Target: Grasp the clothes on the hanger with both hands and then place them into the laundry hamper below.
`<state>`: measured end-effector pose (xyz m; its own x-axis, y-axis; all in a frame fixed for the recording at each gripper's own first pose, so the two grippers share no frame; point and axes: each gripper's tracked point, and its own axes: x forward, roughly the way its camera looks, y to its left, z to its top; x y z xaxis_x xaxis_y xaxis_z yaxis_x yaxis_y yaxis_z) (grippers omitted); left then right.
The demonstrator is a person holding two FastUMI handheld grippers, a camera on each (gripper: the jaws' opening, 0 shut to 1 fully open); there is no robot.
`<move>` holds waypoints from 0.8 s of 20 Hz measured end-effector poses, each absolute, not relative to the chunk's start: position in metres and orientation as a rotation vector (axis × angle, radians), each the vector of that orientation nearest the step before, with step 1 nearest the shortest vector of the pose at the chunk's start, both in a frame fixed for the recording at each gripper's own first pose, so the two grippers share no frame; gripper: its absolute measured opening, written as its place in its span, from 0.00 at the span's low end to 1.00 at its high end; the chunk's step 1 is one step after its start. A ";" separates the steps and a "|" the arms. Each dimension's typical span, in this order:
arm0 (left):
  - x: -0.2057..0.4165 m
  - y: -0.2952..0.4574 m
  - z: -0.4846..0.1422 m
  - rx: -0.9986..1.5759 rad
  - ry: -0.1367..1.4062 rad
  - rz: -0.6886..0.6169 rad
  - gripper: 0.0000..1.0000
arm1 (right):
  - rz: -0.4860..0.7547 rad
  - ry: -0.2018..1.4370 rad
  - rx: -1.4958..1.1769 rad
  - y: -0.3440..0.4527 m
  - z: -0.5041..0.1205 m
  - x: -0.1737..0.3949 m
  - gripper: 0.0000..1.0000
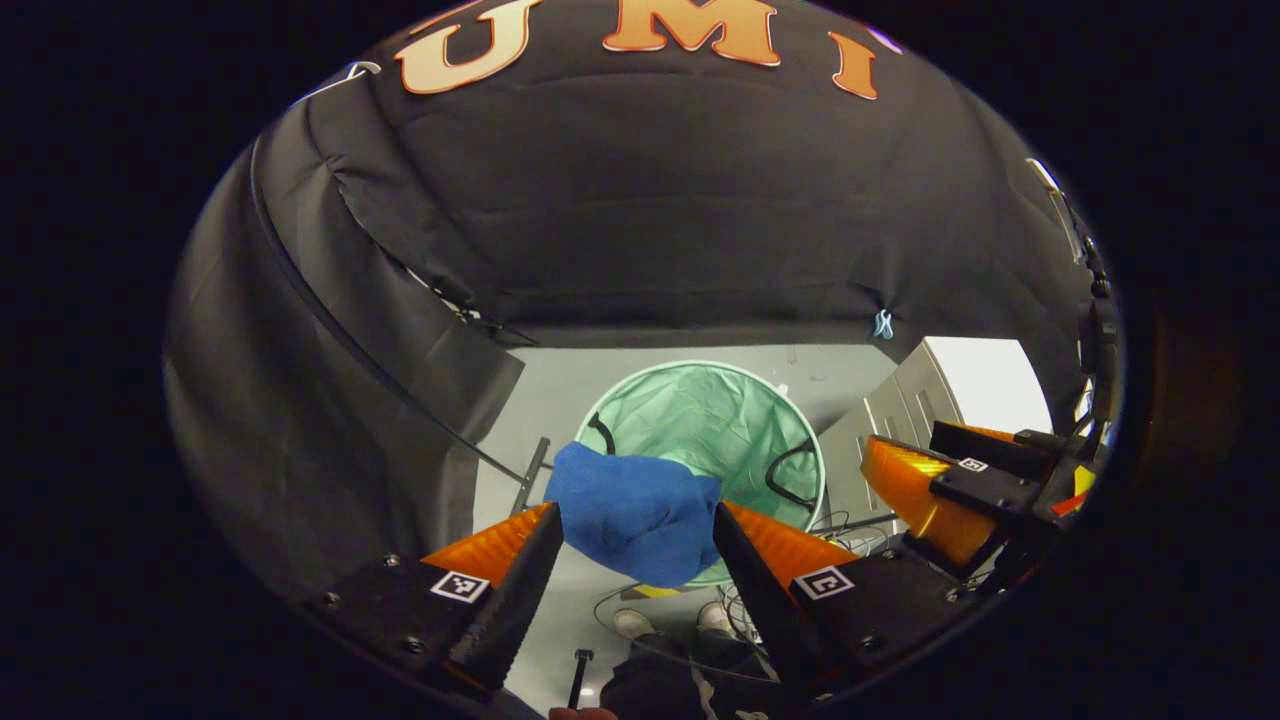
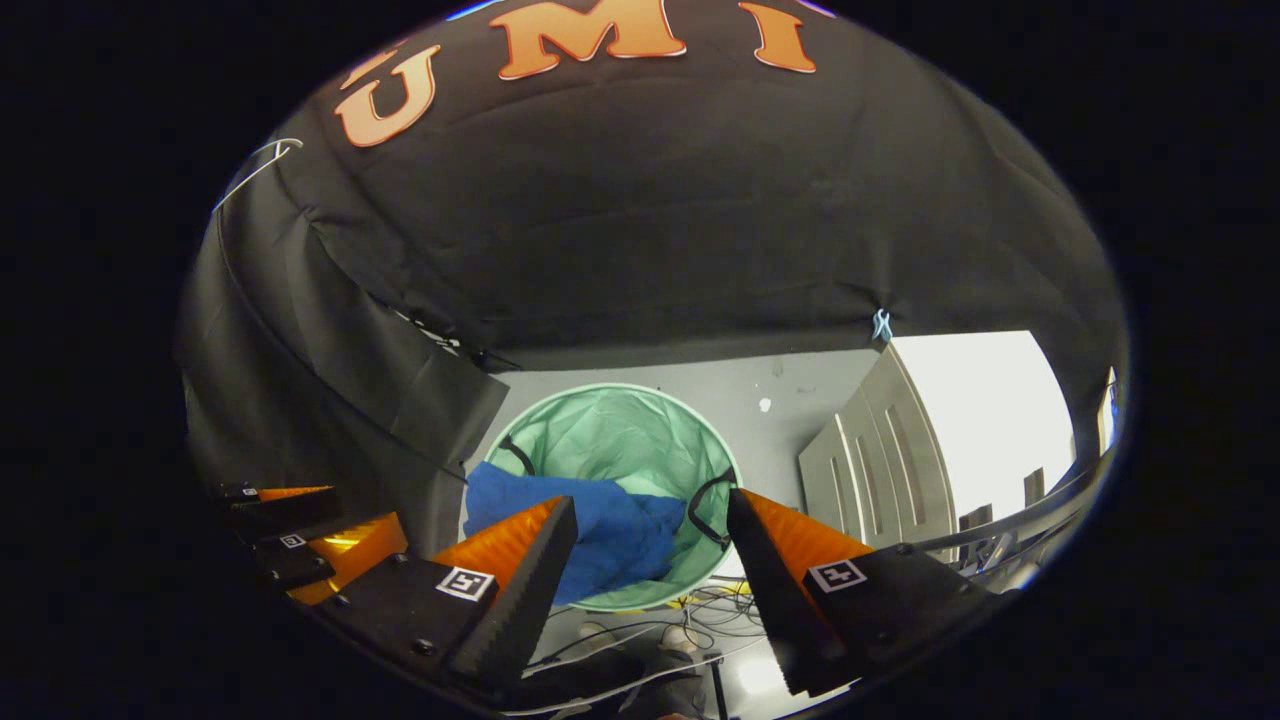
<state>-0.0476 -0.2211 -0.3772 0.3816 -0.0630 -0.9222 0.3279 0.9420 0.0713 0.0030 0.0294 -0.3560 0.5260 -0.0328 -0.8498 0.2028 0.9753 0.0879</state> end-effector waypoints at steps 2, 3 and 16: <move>-0.038 -0.222 -0.365 0.265 1.116 -0.249 0.94 | -0.129 0.976 0.180 0.031 -0.338 0.005 0.98; -0.037 -0.221 -0.358 0.266 1.092 -0.249 0.95 | -0.121 0.959 0.179 0.032 -0.329 0.005 0.98; -0.029 -0.193 -0.232 0.217 0.822 -0.200 0.95 | -0.130 0.805 0.129 0.012 -0.218 -0.018 0.99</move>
<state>-0.0286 -0.1933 -0.2323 0.6642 -0.0916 -0.7419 0.2592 0.9591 0.1136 -0.0176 0.0121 -0.2183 0.6859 -0.0668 -0.7246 0.1646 0.9842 0.0650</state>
